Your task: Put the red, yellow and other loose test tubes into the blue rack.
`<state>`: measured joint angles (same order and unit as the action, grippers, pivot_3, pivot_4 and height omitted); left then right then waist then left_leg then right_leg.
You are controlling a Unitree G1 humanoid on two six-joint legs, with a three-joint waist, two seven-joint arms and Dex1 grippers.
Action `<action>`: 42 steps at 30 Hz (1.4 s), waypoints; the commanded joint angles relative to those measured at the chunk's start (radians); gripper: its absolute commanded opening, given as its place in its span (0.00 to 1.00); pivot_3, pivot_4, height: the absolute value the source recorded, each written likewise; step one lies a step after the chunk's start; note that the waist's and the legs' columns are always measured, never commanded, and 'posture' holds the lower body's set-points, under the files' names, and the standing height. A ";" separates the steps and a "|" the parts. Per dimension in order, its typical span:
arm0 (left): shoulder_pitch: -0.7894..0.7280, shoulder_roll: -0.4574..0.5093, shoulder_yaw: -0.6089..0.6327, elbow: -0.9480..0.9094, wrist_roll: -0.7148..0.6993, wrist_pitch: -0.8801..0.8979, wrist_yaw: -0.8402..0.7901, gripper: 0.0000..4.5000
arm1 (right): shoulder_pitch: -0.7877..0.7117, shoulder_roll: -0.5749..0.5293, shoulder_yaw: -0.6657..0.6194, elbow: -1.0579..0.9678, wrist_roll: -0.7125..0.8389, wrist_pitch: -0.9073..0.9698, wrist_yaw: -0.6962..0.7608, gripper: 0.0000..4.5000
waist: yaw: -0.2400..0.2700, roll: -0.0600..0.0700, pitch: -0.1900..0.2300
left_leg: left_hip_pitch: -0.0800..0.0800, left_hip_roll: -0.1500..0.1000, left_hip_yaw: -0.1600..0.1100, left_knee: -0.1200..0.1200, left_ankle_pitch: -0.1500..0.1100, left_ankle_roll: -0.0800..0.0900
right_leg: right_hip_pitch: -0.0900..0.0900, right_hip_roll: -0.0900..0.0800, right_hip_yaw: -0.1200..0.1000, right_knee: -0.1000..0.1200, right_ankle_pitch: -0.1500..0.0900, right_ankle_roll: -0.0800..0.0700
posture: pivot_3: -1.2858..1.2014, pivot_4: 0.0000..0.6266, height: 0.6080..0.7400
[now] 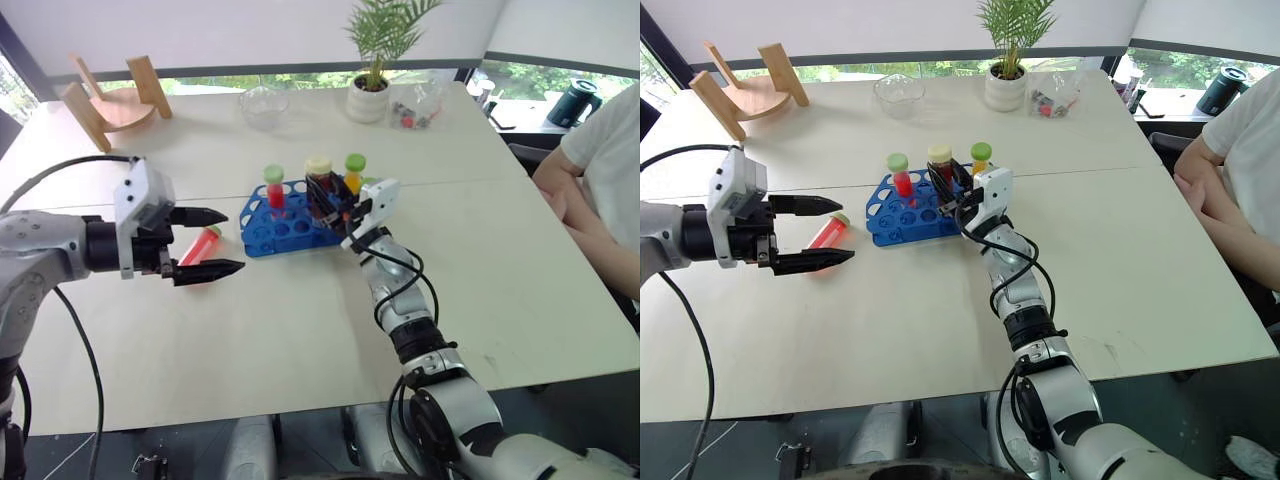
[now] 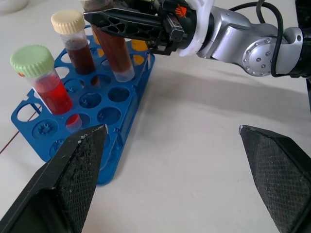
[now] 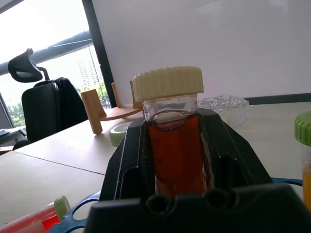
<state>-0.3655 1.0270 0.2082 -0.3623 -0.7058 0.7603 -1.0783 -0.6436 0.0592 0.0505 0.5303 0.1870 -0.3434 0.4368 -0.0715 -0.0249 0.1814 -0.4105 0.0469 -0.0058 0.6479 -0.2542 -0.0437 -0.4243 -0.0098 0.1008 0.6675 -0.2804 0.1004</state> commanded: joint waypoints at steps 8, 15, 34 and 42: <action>-0.030 0.003 -0.009 -0.013 0.000 -0.008 0.009 1.00 | 0.031 0.010 0.005 -0.039 -0.015 0.005 -0.006 0.19 | 0.000 0.000 0.000 | 0.000 0.000 0.000 0.000 0.000 0.000 | 0.000 0.000 0.000 0.000 0.000 0.000 | 0.52 0.24 1.00; -0.023 -0.002 -0.008 -0.017 -0.001 -0.003 0.029 1.00 | 0.036 0.006 0.014 -0.016 -0.033 0.017 -0.006 0.63 | 0.000 0.000 0.000 | 0.000 0.000 0.000 0.000 0.000 0.000 | 0.000 0.000 0.000 0.000 0.000 0.000 | 0.52 0.24 1.00; -0.246 0.086 -0.244 0.201 0.136 0.416 0.215 1.00 | 0.190 -0.713 0.026 -0.982 0.291 0.816 0.539 0.99 | 0.002 0.000 0.000 | 0.002 -0.001 -0.001 0.001 0.000 0.000 | 0.002 0.001 0.000 0.000 0.000 0.000 | 0.52 0.24 1.00; -0.483 0.003 -0.473 0.544 0.272 0.503 0.195 1.00 | 0.062 -0.815 0.037 -0.975 0.332 0.802 0.706 0.99 | 0.006 -0.001 0.001 | 0.001 -0.001 -0.001 0.001 0.000 0.001 | 0.002 0.001 0.000 0.000 0.000 0.000 | 0.52 0.24 1.00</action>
<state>-0.8097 1.0372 -0.2357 0.1327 -0.4666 1.2616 -0.8693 -0.5621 -0.7373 0.0988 -0.4135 0.4973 0.4704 1.1194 -0.0652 -0.0255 0.1820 -0.4099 0.0456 -0.0071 0.6488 -0.2544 -0.0431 -0.4223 -0.0088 0.1005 0.6668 -0.2808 0.1006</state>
